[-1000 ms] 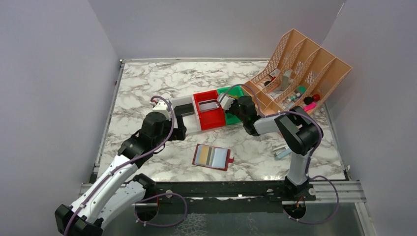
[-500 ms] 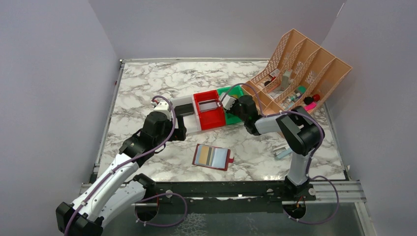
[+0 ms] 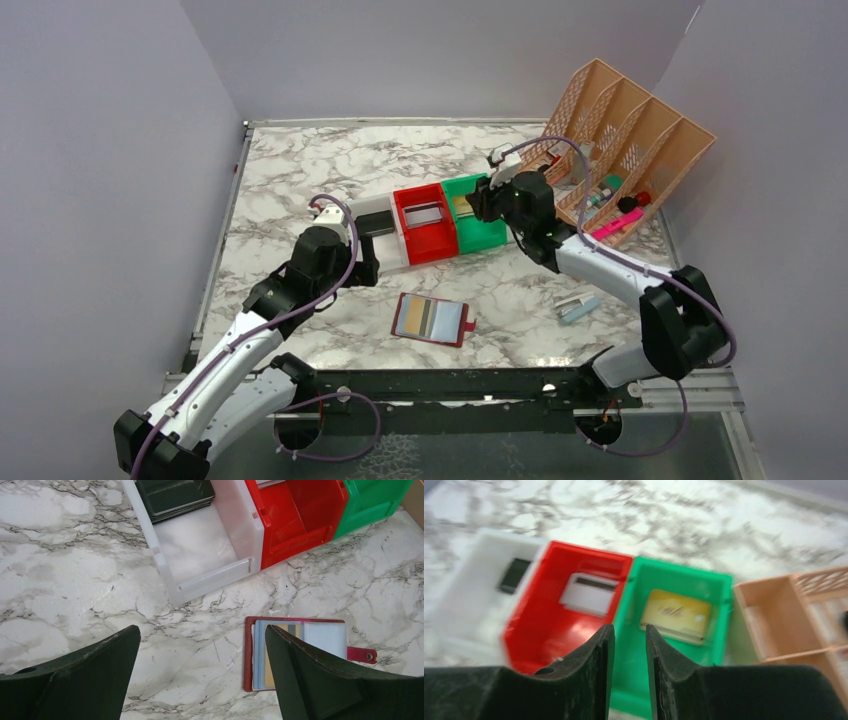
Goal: Take the credit cards out of the card holder
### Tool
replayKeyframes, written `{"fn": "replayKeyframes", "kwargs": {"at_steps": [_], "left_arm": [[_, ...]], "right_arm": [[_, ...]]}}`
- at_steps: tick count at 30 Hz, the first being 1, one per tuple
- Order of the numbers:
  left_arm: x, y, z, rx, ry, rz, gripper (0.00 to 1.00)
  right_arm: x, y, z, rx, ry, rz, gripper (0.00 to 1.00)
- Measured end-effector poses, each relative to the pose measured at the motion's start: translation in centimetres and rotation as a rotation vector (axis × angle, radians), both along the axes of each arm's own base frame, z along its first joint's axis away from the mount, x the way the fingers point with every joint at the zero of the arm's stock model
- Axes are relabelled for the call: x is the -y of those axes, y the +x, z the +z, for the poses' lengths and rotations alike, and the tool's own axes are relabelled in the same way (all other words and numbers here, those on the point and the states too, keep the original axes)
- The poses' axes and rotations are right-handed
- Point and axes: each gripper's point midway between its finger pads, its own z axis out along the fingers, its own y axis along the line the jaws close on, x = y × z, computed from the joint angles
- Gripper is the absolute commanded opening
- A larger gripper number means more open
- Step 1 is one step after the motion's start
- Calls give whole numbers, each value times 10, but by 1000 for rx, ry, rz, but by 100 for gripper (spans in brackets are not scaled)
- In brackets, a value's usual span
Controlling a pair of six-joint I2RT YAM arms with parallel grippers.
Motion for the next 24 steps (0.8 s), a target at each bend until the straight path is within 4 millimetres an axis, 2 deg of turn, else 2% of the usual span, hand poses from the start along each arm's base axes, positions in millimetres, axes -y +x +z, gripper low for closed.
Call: {"fn": "replayKeyframes", "kwargs": {"at_steps": [2,4,6,10,13,16,19,22,24], "left_arm": [[0,0,-1,-2,1,0,99],[0,0,-1,-5,2,0,99],[0,0,-2,-7,3,0,99],[4,-1,-2,-17,-14,-9,97],[10,-4,-2,-34,-48,-28,93],[25,-7,-7,-64,-114,-67,83],[46,-14,-25,-145,-182,-133,75],[59,-26,-55,-267,-191,-173,69],[64,-33,-64,-308,-196,-192,66]], "right_arm": [[-11,-20,4,-120,141,30,33],[-22,-42,-1,-251,258,65,32],[-31,-70,-19,-389,358,94,32],[-43,-147,-72,-657,453,140,33],[-57,-188,-86,-756,470,188,32],[-76,-216,-82,-790,508,258,29],[-94,-239,-82,-824,516,308,26],[-107,-250,-93,-870,505,280,24],[-108,-252,-102,-896,507,233,24]]}}
